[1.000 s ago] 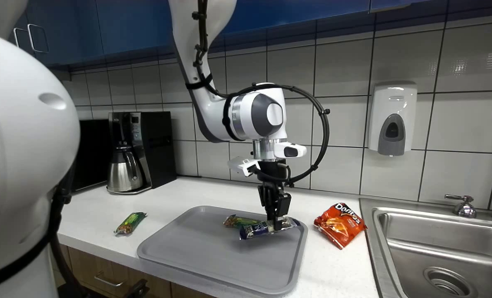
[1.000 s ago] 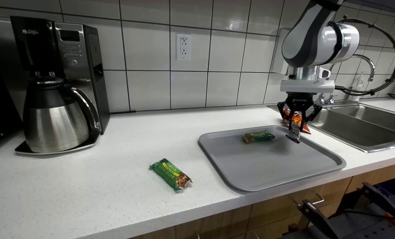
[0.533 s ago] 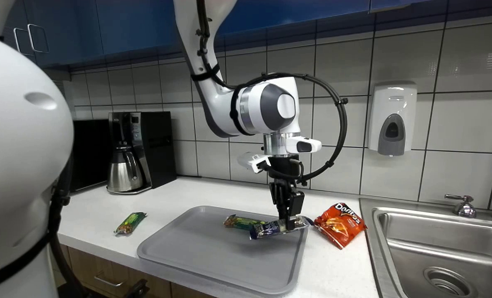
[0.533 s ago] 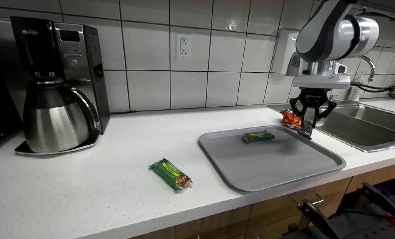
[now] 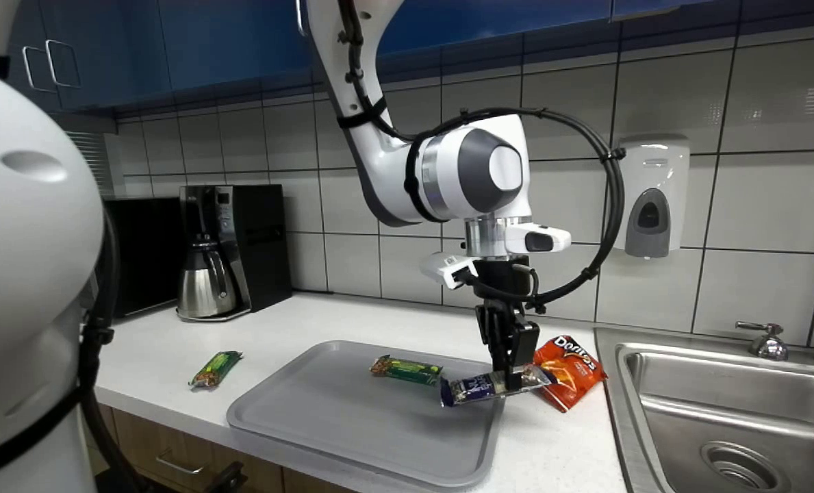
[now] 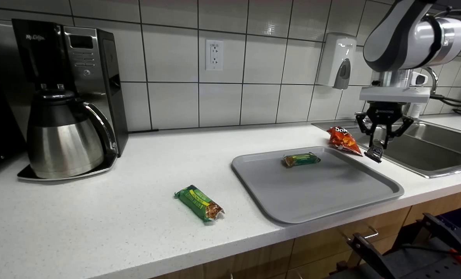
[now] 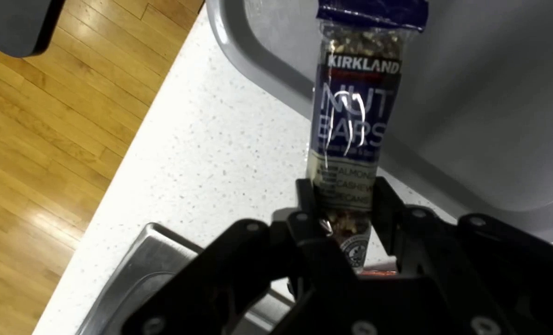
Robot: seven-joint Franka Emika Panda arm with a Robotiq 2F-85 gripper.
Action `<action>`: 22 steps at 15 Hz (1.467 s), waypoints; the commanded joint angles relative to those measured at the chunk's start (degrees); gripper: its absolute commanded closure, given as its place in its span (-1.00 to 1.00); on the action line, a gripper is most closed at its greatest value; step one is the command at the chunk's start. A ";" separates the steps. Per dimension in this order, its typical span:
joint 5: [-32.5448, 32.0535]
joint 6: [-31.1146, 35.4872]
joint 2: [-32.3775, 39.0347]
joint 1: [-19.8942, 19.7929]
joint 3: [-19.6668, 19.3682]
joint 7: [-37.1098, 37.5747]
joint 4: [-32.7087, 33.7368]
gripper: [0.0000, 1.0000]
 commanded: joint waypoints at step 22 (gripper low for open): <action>-2.37 0.62 5.44 -4.28 -4.48 0.44 2.86 -0.63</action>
